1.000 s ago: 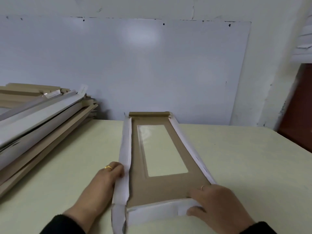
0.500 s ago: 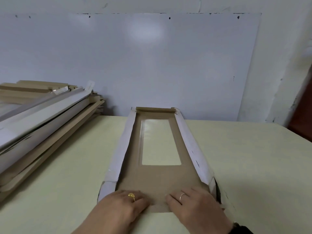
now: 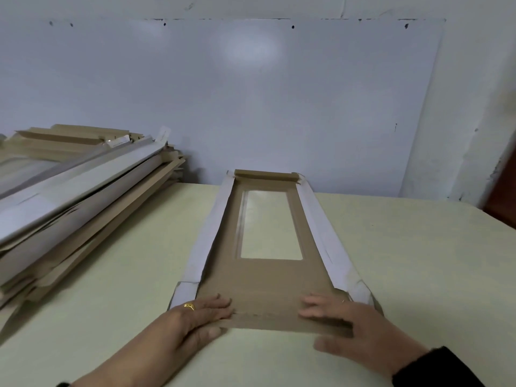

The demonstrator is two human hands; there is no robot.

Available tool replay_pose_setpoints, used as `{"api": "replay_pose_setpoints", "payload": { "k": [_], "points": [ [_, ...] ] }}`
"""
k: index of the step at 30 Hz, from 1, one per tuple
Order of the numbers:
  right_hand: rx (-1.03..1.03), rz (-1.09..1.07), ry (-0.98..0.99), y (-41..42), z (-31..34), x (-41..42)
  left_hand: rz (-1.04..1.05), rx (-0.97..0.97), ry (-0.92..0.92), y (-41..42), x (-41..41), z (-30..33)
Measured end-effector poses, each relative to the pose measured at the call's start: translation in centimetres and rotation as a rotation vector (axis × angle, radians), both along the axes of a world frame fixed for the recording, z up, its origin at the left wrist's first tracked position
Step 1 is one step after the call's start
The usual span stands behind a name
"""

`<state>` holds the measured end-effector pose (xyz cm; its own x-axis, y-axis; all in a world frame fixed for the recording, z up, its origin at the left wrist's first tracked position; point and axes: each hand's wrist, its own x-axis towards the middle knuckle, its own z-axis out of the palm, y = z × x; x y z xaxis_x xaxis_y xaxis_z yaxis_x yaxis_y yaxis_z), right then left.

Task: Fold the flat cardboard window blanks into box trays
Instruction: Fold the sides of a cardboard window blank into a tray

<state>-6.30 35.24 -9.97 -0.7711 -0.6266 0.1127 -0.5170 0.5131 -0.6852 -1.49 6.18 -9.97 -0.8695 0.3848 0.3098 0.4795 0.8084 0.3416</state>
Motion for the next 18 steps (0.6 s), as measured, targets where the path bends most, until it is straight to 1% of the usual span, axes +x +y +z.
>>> {"api": "replay_pose_setpoints", "payload": {
  "k": [1,2,3,4,5,7,10,11,13,14,16,18],
  "points": [
    [-0.083,-0.046,-0.027,0.0,0.1,0.1,0.004,0.064,0.016,-0.3,0.3,0.0],
    [-0.156,-0.087,-0.034,0.0,0.1,-0.1,0.000,0.018,-0.002,-0.4,0.5,-0.1],
    [-0.213,-0.124,-0.026,0.2,0.3,-0.3,0.011,0.130,-0.038,-0.3,0.5,-0.1],
    [-0.257,-0.186,0.027,0.3,0.1,-0.6,0.030,0.158,-0.041,-0.2,0.4,0.0],
    [-0.295,-0.252,0.045,0.3,0.2,-0.8,0.073,0.226,-0.071,0.0,0.0,-0.2],
    [-0.367,-0.352,0.080,0.0,0.2,-1.2,0.175,0.263,-0.075,0.3,-0.7,-0.2],
    [-0.360,-0.453,0.170,-0.9,-0.3,-1.7,0.317,0.165,-0.045,0.9,-1.4,-0.2],
    [-0.331,-0.489,0.212,-1.2,-0.4,-1.8,0.361,0.125,-0.027,1.0,-1.7,-0.3],
    [-0.219,-0.556,0.301,-1.7,-0.5,-2.1,0.412,0.028,0.073,1.5,-2.1,-0.4],
    [-0.132,-0.575,0.335,-2.1,-0.5,-2.2,0.434,-0.022,0.089,1.8,-2.1,-0.4],
    [0.129,-0.601,0.444,-2.7,-0.4,-2.2,0.479,-0.122,0.105,2.3,-2.2,-0.2],
    [0.327,-0.575,0.533,-3.2,0.0,-2.0,0.478,-0.224,0.132,2.7,-2.0,0.4]
  ]
}}
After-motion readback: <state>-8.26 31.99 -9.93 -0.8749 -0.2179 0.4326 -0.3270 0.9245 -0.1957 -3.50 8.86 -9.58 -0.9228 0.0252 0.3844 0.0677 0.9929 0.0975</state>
